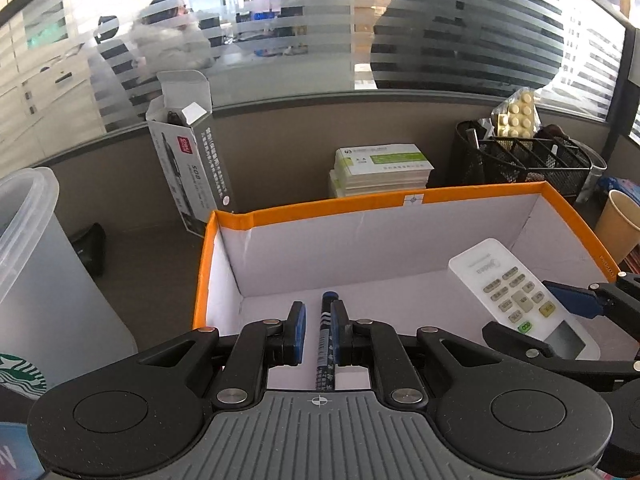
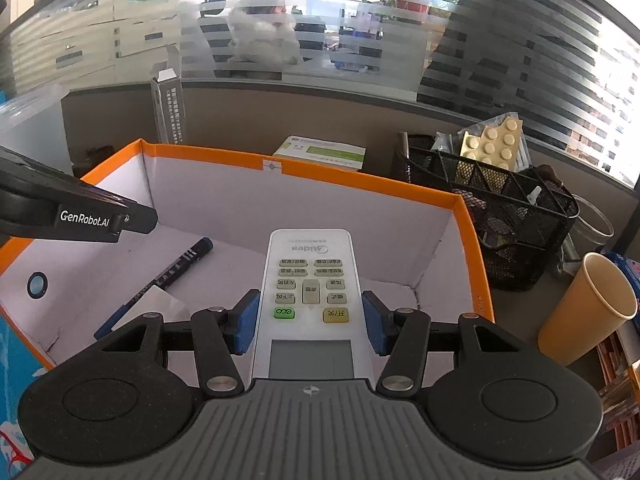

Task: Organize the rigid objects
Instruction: 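Lower the dark marker into the box and open the left tool while the right tool releases the remote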

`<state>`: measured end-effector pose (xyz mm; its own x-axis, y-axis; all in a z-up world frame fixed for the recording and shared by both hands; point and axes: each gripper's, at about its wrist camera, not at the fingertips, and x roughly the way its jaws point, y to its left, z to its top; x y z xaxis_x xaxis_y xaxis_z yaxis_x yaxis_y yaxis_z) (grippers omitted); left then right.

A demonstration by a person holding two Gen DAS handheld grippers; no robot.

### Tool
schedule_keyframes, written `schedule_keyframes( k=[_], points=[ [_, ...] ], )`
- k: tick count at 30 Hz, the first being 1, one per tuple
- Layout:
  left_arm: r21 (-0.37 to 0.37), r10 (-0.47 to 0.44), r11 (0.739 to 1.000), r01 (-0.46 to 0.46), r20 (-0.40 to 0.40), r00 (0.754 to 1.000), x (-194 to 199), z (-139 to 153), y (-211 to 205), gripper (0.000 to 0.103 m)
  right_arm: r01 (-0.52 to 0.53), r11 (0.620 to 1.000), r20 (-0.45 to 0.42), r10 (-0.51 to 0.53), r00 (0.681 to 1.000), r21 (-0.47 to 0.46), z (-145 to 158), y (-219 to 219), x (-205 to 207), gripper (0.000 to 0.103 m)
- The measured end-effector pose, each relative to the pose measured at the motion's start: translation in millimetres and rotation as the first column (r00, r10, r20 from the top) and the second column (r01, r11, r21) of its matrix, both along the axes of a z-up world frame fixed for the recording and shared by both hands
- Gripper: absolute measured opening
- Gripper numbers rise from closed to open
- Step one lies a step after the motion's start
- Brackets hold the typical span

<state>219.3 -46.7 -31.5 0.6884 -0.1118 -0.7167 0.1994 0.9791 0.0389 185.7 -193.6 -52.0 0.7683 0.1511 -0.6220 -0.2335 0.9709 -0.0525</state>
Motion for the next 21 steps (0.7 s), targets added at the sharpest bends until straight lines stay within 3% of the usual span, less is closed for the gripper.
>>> schedule_keyframes(
  k=[15, 17, 19, 21],
  points=[
    [-0.005, -0.018, 1.000, 0.018, 0.045, 0.999, -23.6, 8.4, 9.7, 0.016, 0.013, 1.000, 0.016, -0.013, 1.000, -0.026, 5.9, 3.5, -6.7, 0.055],
    [-0.003, -0.022, 1.000, 0.022, 0.065, 0.998, -31.9, 13.1, 11.1, 0.023, 0.012, 1.000, 0.032, -0.012, 0.999, -0.028, 10.9, 2.5, -11.3, 0.059],
    [-0.001, -0.022, 1.000, 0.022, 0.090, 0.996, -40.0, 18.2, 12.7, 0.040, 0.019, 0.999, 0.056, -0.017, 0.998, -0.039, 17.9, 1.1, -17.7, 0.063],
    [0.002, -0.018, 1.000, 0.018, 0.118, 0.993, -49.6, 24.1, 14.4, 0.048, 0.025, 0.999, 0.081, -0.021, 0.996, -0.047, 25.6, -0.1, -25.5, 0.064]
  ],
)
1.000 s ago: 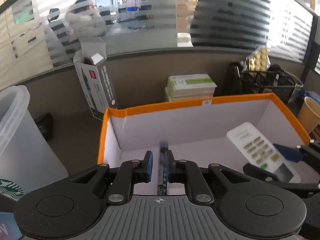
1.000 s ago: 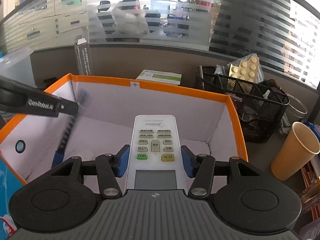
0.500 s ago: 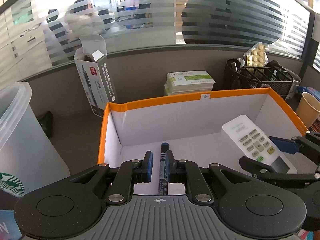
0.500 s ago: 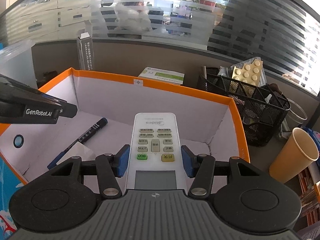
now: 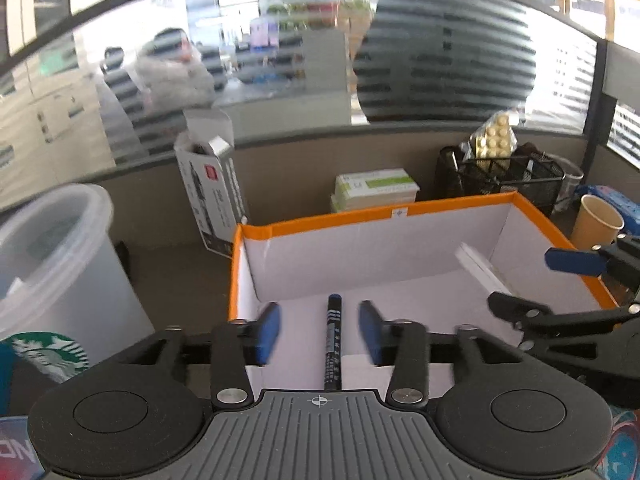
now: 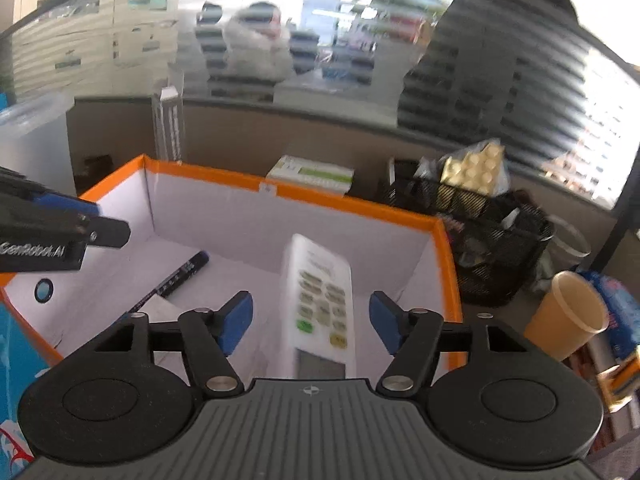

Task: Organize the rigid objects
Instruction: 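Lower the dark marker into the box and open the left tool while the right tool releases the remote, then move both tools back from the orange box to the mousepad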

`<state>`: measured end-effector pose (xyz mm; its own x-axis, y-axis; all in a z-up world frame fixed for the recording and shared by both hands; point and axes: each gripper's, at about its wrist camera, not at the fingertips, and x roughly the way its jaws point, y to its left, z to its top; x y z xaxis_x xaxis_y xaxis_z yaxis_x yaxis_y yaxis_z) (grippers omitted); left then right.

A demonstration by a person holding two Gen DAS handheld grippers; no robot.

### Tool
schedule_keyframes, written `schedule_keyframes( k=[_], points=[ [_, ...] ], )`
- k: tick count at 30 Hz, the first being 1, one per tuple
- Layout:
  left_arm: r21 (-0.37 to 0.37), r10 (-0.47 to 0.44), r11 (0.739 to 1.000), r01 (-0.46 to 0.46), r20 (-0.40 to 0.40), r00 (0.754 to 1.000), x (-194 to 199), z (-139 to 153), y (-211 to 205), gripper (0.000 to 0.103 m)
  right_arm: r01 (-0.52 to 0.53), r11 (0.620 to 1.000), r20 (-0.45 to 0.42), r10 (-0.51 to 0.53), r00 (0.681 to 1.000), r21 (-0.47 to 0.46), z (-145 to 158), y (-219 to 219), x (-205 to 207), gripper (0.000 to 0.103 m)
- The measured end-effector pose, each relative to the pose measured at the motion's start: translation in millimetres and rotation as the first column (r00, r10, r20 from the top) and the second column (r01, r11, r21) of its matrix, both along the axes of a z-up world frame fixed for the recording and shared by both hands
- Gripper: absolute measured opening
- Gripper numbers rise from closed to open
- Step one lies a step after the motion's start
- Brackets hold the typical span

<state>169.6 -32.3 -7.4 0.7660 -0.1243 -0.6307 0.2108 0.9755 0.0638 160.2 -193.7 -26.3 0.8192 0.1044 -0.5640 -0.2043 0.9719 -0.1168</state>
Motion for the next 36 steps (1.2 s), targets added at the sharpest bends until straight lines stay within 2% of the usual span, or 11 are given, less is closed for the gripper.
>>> schedule_keyframes(
  k=[3, 5, 6, 7, 10, 13, 17, 23, 28, 34, 36],
  points=[
    [-0.001, -0.010, 1.000, 0.010, 0.026, 1.000, -14.9, 7.1, 0.6, 0.051, 0.000, 1.000, 0.043, -0.001, 0.999, 0.014, 13.0, -3.4, -16.8, 0.064],
    [-0.007, -0.029, 1.000, 0.029, 0.045, 0.999, -29.9, 10.4, 2.2, 0.063, -0.009, 1.000, 0.091, 0.007, 0.996, 0.018, 21.7, -5.6, -34.6, 0.064],
    [-0.007, -0.036, 0.999, 0.036, 0.060, 0.998, -38.6, 11.0, 2.9, 0.073, -0.019, 1.000, 0.115, 0.017, 0.993, 0.020, 25.7, -6.7, -46.1, 0.064],
    [-0.004, -0.038, 0.999, 0.039, 0.077, 0.996, -47.7, 11.1, 3.9, 0.076, -0.030, 0.999, 0.130, 0.026, 0.991, 0.026, 28.1, -7.9, -57.2, 0.064],
    [0.004, -0.051, 0.999, 0.051, 0.099, 0.994, -73.6, 3.0, 7.0, 0.076, -0.087, 0.995, 0.149, 0.079, 0.986, 0.055, 26.1, -9.4, -90.5, 0.064],
    [-0.020, -0.064, 0.998, 0.065, 0.054, 0.996, -88.8, -13.4, 11.4, 0.076, -0.132, 0.989, 0.115, 0.124, 0.986, 0.071, 8.5, -10.6, -117.8, 0.062],
    [-0.030, -0.089, 0.996, 0.089, -0.002, 0.996, -109.1, -36.2, 12.3, 0.076, -0.148, 0.989, 0.061, 0.146, 0.987, 0.025, -18.2, -8.4, -144.4, 0.056],
    [-0.041, -0.103, 0.994, 0.100, -0.073, 0.992, -139.3, -63.5, 14.3, 0.076, -0.147, 0.987, 0.006, 0.146, 0.989, 0.070, -46.8, -15.1, -181.5, 0.055],
    [-0.024, -0.080, 0.997, 0.078, -0.141, 0.987, -150.6, -83.2, 20.4, 0.076, -0.274, 0.948, -0.089, 0.291, 0.953, 0.160, -63.2, -12.2, -192.8, 0.054],
    [-0.017, -0.011, 1.000, 0.008, -0.154, 0.988, -154.4, -87.4, 40.1, 0.076, -0.318, 0.934, -0.128, 0.340, 0.932, 0.164, -74.2, -2.6, -193.9, 0.055],
    [-0.010, 0.015, 1.000, -0.016, -0.154, 0.988, -153.1, -87.1, 45.6, 0.076, -0.348, 0.927, -0.136, 0.366, 0.921, 0.140, -76.2, 8.9, -199.2, 0.056]
  ],
)
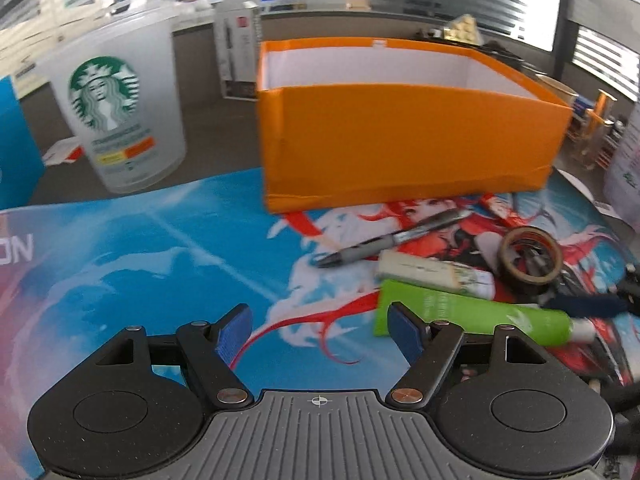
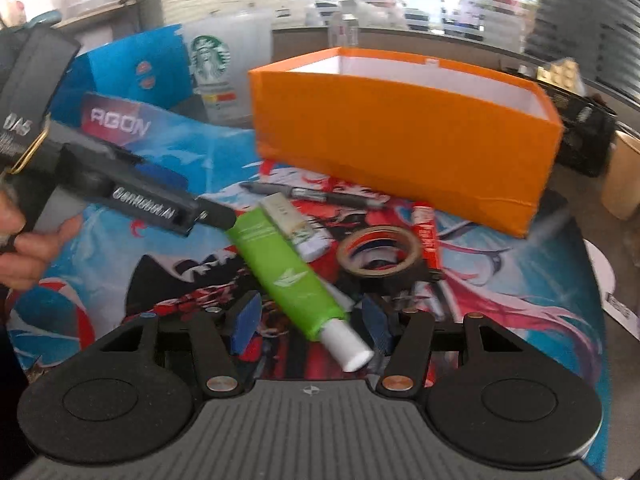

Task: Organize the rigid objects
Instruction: 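Move both tools back from the orange box to the mousepad, then grasp the green tube with the left tool while the right tool grasps the black tape roll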

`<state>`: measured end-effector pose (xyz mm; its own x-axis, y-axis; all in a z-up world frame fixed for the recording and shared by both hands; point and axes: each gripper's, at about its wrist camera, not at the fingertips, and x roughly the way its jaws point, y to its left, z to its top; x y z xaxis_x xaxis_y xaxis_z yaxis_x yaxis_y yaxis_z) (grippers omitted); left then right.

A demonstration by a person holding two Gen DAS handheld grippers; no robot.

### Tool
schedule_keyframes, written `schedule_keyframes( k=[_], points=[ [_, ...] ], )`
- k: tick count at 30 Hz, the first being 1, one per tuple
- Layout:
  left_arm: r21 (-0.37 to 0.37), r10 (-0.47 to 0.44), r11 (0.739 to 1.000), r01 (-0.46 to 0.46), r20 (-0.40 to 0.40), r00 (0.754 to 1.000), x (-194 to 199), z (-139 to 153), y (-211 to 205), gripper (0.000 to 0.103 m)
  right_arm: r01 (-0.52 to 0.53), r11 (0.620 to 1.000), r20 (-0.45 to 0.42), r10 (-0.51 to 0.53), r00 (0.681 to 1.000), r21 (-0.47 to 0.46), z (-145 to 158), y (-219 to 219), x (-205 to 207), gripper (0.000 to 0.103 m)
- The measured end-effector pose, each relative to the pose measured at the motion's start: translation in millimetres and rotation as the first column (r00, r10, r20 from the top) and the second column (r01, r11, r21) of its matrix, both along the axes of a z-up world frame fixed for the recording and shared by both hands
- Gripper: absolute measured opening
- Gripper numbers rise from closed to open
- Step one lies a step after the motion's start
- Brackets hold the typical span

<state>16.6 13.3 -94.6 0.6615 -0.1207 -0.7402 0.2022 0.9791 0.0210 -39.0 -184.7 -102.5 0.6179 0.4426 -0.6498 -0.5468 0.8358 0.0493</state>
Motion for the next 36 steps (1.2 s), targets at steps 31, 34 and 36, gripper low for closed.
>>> schedule_keyframes(
  k=[31, 34, 36],
  points=[
    [0.054, 0.046, 0.997, -0.047, 0.020, 0.999, -32.7, 3.7, -11.9, 0.085, 0.059, 0.984, 0.218, -0.021, 0.976, -0.169, -10.0, 6.3, 33.0, 0.053],
    [0.075, 0.041, 0.996, -0.043, 0.023, 0.999, -38.6, 5.7, -17.5, 0.085, 0.067, 0.988, 0.235, -0.032, 0.971, -0.143, -7.3, 3.3, 31.0, 0.053],
    [0.096, 0.035, 0.995, -0.038, 0.035, 0.999, -43.4, 8.5, -22.3, 0.087, 0.071, 0.990, 0.250, -0.038, 0.967, -0.124, -3.4, 0.7, 29.1, 0.053]
  ],
)
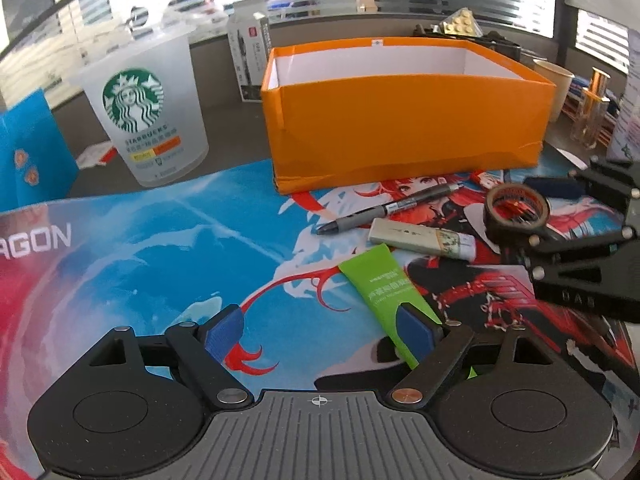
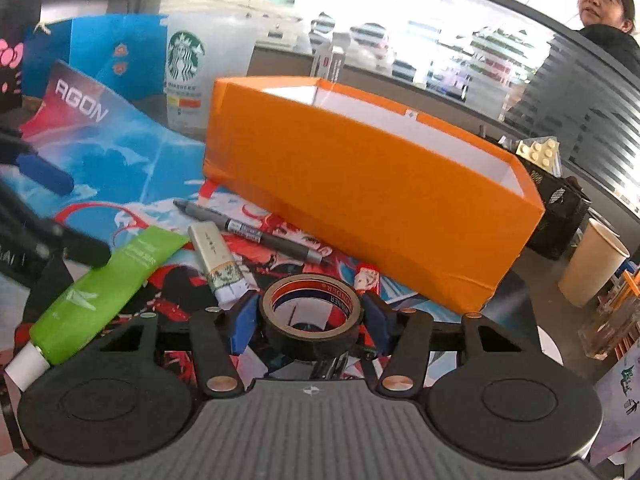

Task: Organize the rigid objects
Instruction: 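Grasp the green tube with the left tool while the right tool grasps the black tape roll, then carry the green tube with the left tool while the right tool carries the tape to the box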

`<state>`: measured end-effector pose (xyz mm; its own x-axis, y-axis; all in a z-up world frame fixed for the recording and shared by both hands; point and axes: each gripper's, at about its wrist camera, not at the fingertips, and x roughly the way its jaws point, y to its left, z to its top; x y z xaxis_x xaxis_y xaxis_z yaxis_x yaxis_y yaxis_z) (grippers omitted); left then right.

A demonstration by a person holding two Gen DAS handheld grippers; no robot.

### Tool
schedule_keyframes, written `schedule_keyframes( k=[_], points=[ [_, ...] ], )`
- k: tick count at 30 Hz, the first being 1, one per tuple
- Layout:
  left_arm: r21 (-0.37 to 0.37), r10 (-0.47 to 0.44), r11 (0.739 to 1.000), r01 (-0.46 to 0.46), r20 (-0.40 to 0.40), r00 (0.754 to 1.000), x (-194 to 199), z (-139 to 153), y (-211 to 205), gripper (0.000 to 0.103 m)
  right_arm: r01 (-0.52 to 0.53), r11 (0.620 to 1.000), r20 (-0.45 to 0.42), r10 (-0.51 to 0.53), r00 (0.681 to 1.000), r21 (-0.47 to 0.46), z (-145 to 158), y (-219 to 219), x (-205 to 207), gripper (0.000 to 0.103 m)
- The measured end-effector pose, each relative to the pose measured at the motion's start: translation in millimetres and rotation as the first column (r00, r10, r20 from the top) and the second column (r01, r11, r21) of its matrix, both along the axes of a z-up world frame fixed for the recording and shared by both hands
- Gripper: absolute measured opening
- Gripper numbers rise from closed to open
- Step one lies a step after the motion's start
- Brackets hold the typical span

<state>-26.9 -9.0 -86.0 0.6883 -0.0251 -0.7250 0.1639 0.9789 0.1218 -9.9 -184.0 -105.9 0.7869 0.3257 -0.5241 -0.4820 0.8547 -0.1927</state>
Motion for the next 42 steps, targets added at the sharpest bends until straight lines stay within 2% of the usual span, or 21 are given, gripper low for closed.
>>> schedule_keyframes(
  k=[2, 5, 9, 10, 11, 13, 14, 16, 26, 32, 42],
  points=[
    [0.009, -0.004, 1.000, 0.004, 0.004, 1.000, -2.6, 2.4, -4.2, 0.092, 0.011, 1.000, 0.010, -0.011, 1.000, 0.020, 4.1, -2.3, -0.6, 0.053],
    [-0.006, -0.028, 1.000, 0.028, 0.004, 1.000, -5.5, 4.8, -12.1, 0.093, 0.023, 0.998, 0.036, -0.025, 0.999, 0.054, 10.1, -5.3, -3.0, 0.053],
    [-0.043, -0.052, 0.998, 0.049, -0.071, 0.996, -0.6, -4.5, -23.6, 0.090, 0.038, 0.993, 0.053, -0.044, 0.998, 0.112, 17.1, -10.4, -4.3, 0.053],
    [-0.055, -0.053, 0.997, 0.048, -0.100, 0.994, 1.2, -9.1, -24.7, 0.079, 0.040, 0.992, 0.061, -0.048, 0.997, 0.122, 18.9, -11.3, -5.0, 0.053],
    [-0.077, -0.060, 0.996, 0.050, -0.128, 0.990, 2.7, -14.0, -25.1, 0.076, 0.042, 0.991, 0.070, -0.051, 0.996, 0.130, 20.6, -12.2, -6.1, 0.053],
    [-0.095, -0.042, 0.995, 0.032, -0.102, 0.994, 1.7, -14.8, -23.7, 0.058, 0.045, 0.989, 0.084, -0.058, 0.995, 0.144, 23.7, -14.6, -8.7, 0.053],
    [-0.099, -0.044, 0.994, 0.035, -0.092, 0.995, 1.8, -15.3, -23.6, 0.054, 0.046, 0.988, 0.088, -0.059, 0.994, 0.147, 24.6, -15.6, -9.3, 0.053],
    [-0.097, -0.030, 0.995, 0.023, -0.067, 0.997, 0.2, -16.3, -22.7, 0.035, 0.050, 0.987, 0.094, -0.066, 0.993, 0.156, 26.0, -17.8, -10.0, 0.053],
    [-0.104, 0.002, 0.995, -0.009, -0.061, 0.998, 2.4, -11.9, -11.8, 0.030, 0.073, 0.981, 0.102, -0.092, 0.991, 0.179, 27.9, -22.8, -13.2, 0.053],
    [-0.109, 0.022, 0.994, -0.021, 0.002, 1.000, -2.8, 4.9, -1.6, 0.030, 0.070, 0.982, 0.106, -0.090, 0.990, 0.177, 31.2, -21.1, -13.0, 0.053],
    [-0.127, 0.025, 0.992, -0.022, 0.022, 0.999, 0.9, 16.8, 4.1, 0.030, 0.071, 0.982, 0.103, -0.090, 0.991, 0.174, 36.7, -15.3, -14.8, 0.053]
  ],
)
